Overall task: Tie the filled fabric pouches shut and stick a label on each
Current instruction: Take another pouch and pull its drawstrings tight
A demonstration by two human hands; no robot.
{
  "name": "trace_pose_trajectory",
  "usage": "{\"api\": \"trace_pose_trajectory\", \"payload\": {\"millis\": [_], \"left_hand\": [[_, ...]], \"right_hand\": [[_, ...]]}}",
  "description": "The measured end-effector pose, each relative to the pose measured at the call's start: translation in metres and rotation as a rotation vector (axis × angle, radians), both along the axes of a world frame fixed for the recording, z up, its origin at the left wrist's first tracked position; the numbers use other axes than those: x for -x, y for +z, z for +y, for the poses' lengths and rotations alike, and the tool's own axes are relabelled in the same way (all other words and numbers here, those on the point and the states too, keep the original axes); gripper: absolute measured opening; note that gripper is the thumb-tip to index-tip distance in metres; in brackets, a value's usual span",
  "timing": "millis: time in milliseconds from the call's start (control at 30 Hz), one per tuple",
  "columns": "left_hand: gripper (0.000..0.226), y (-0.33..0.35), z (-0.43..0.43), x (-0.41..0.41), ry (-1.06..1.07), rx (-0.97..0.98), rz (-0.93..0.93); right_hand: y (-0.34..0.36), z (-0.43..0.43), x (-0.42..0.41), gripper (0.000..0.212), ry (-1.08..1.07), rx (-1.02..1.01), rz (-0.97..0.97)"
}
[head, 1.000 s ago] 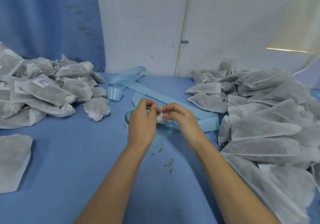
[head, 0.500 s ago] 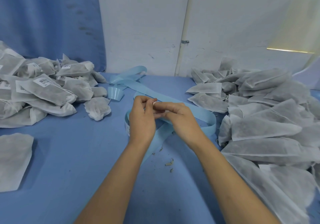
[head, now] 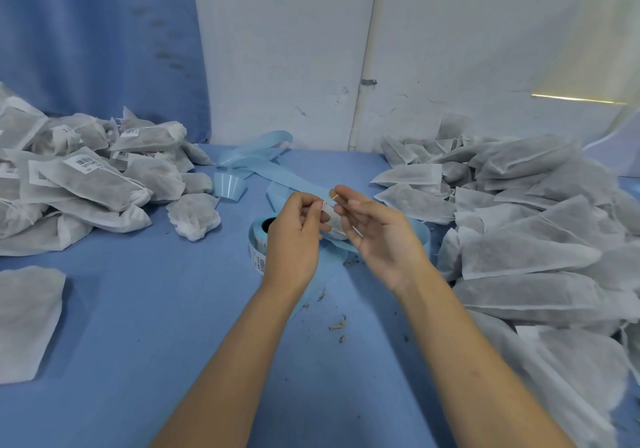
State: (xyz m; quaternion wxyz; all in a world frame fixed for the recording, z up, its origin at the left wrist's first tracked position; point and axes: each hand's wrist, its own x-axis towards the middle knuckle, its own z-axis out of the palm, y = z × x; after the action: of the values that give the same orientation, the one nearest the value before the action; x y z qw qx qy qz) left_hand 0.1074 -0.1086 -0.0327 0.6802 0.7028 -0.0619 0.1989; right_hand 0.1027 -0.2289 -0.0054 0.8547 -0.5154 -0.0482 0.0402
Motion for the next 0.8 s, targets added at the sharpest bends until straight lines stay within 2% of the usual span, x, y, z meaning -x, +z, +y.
{"api": "trace_pose_trajectory", "payload": {"millis": [67, 133, 267, 433, 800], "left_hand": [[0.020, -0.0017, -0.0006, 0.0006, -0.019, -0.026, 0.010], [0.018, -0.0030, -0.0003, 0.0007, -0.023, -0.042, 0.012], [0.015, -0.0027, -0.0014, 0.0007, -0.023, -0.076, -0.003], [0.013, -0.0037, -0.0005, -0.0015, -0.029, -0.066, 0.024], [0.020, -0.0057, -0.0002, -0.0036, -0.029, -0.064, 0.039]], "right_hand": [[-0.0001, -0.0006, -0.0013, 0.019, -0.044, -0.131, 0.030], [-0.0003, -0.0013, -0.0018, 0.016, -0.076, -0.171, 0.043], [-0.0021, -0.0009, -0.0017, 0.013, -0.102, -0.134, 0.038], [-0.0002, -0.0009, -0.0002, 0.024, -0.089, -0.112, 0.032], [-0.0021, 0.0011, -0.0017, 0.026, -0.058, -0.136, 0.108]]}}
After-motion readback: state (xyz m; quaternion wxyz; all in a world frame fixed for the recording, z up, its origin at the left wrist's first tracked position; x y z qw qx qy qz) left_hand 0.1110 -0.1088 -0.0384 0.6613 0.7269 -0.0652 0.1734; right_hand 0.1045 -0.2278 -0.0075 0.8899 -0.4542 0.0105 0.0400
